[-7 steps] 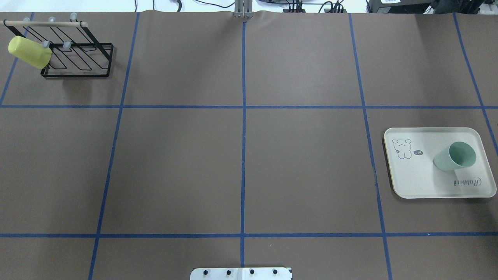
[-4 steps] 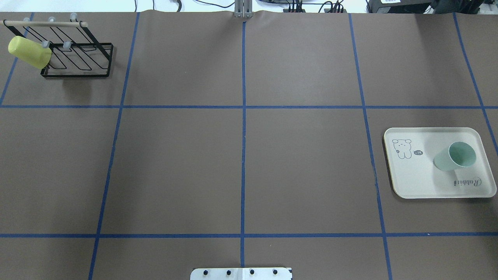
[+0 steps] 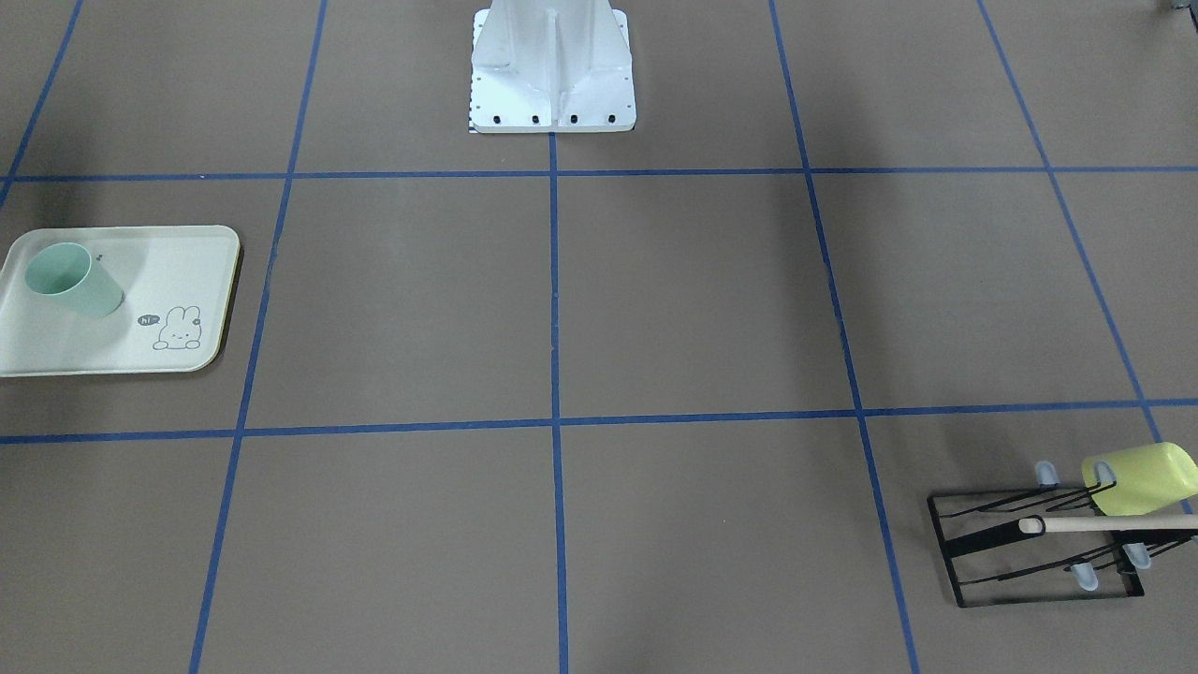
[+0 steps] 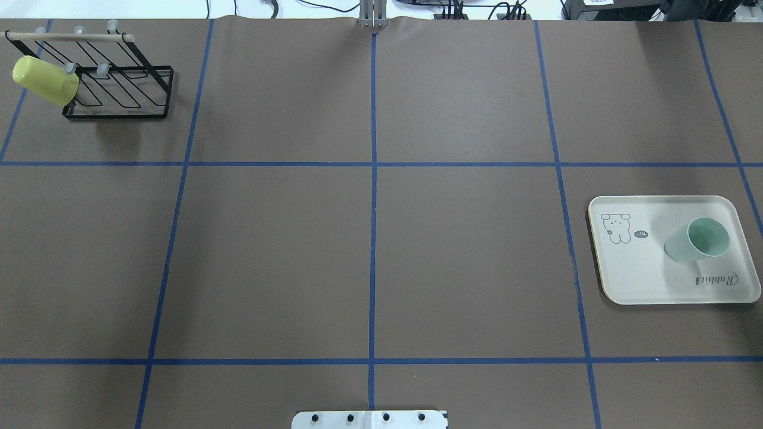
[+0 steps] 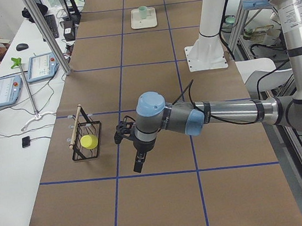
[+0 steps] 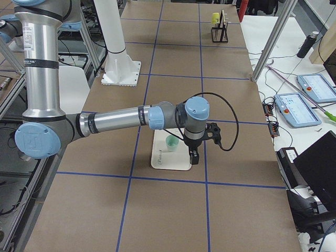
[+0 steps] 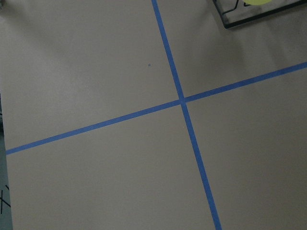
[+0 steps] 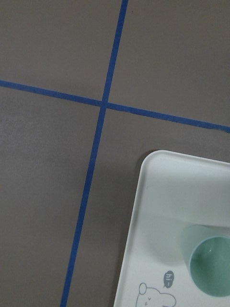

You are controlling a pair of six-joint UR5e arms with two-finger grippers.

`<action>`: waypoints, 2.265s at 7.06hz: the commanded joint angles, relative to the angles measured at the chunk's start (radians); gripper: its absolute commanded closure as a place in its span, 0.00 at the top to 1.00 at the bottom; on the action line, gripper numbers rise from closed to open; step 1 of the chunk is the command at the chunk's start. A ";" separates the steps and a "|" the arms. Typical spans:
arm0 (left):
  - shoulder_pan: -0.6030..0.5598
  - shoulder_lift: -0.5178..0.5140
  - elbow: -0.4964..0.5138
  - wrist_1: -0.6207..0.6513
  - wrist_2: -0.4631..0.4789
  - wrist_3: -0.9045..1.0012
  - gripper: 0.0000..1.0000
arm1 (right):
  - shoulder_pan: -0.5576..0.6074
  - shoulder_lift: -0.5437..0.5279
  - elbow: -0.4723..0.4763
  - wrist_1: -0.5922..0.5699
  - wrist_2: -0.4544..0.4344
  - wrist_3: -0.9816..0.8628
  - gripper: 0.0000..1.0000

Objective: Left arm grabs green cup and hands to right arm on tray

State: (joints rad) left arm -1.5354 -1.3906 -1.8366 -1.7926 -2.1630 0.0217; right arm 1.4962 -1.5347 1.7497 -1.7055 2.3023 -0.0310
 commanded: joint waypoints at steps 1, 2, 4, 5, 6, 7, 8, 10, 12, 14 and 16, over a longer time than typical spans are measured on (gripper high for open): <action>0.003 -0.114 0.065 0.124 -0.003 0.000 1.00 | 0.004 0.171 -0.114 -0.166 0.006 0.005 1.00; 0.005 -0.135 0.057 0.204 -0.064 -0.002 1.00 | 0.004 0.171 -0.130 -0.163 0.028 0.005 1.00; 0.006 -0.120 0.057 0.199 -0.149 -0.121 1.00 | 0.009 0.131 -0.139 -0.160 0.142 0.005 1.00; 0.006 -0.119 0.069 0.199 -0.149 -0.115 1.00 | 0.009 0.095 -0.131 -0.157 0.150 0.003 1.00; 0.006 -0.113 0.088 0.196 -0.150 -0.112 1.00 | 0.009 0.073 -0.122 -0.146 0.158 0.003 1.00; 0.006 -0.111 0.089 0.196 -0.150 -0.108 1.00 | 0.009 0.033 -0.086 -0.117 0.157 0.003 1.00; 0.006 -0.111 0.092 0.193 -0.150 -0.108 1.00 | 0.015 -0.005 -0.064 -0.050 0.151 0.038 1.00; 0.006 -0.110 0.092 0.186 -0.150 -0.108 1.00 | 0.015 -0.095 -0.053 0.230 0.047 0.195 1.00; 0.006 -0.111 0.100 0.185 -0.149 -0.108 1.00 | 0.022 -0.105 -0.078 0.288 0.019 0.191 1.00; 0.006 -0.113 0.102 0.186 -0.147 -0.109 1.00 | 0.035 -0.101 -0.075 0.285 0.071 0.197 1.00; 0.006 -0.113 0.100 0.186 -0.144 -0.109 1.00 | 0.042 -0.085 -0.070 0.273 0.062 0.198 1.00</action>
State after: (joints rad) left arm -1.5294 -1.5032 -1.7362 -1.6061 -2.3091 -0.0872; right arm 1.5336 -1.6288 1.6777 -1.4267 2.3658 0.1653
